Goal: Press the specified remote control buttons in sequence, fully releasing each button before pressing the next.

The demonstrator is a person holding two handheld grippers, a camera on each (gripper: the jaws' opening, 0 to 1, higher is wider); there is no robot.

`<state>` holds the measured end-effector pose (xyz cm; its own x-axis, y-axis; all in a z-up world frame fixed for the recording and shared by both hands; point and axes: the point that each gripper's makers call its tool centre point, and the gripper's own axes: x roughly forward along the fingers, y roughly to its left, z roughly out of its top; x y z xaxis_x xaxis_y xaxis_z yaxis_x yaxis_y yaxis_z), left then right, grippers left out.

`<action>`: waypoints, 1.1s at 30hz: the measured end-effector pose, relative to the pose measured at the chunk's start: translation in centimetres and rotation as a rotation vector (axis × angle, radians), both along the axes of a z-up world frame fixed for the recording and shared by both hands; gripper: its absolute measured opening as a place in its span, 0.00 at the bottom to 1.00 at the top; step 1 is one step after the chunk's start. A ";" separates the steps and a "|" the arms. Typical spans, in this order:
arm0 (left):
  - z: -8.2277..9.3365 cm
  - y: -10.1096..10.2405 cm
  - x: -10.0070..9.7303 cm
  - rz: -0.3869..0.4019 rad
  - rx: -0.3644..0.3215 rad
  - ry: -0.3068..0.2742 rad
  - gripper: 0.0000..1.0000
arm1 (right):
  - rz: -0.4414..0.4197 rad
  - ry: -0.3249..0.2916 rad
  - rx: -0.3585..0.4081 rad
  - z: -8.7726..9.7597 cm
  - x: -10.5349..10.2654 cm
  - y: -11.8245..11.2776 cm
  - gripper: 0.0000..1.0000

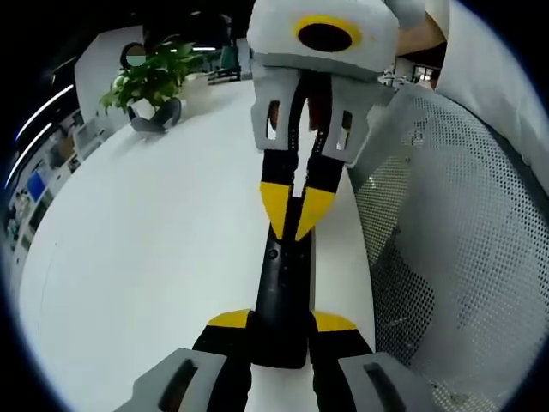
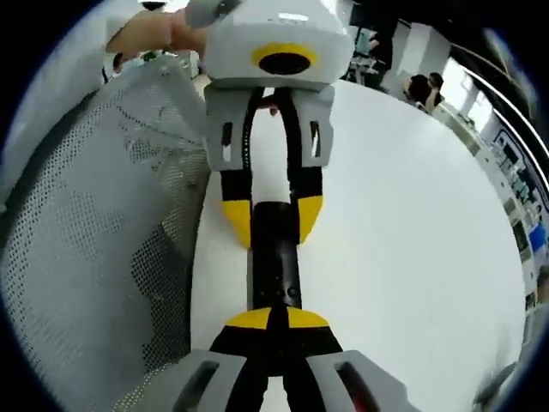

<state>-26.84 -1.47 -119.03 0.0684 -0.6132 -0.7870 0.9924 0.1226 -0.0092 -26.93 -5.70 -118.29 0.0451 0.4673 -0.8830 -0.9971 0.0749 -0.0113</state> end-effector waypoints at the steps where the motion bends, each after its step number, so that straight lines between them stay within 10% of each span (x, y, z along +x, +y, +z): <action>1: 0.0 0.0 0.0 0.001 -0.001 0.000 0.25 | -0.052 0.018 0.007 0.0 0.0 0.0 0.00; 5: 0.0 0.0 0.0 0.009 -0.002 -0.002 0.25 | -0.149 0.033 0.032 0.0 0.2 0.0 0.00; 11: 0.0 0.0 0.0 0.010 -0.004 -0.003 0.25 | 0.067 -0.153 0.052 0.2 -0.3 0.2 0.00; 33: 0.0 0.0 0.0 0.011 -0.014 -0.004 0.25 | 0.018 -0.036 0.009 0.0 -0.2 0.3 0.00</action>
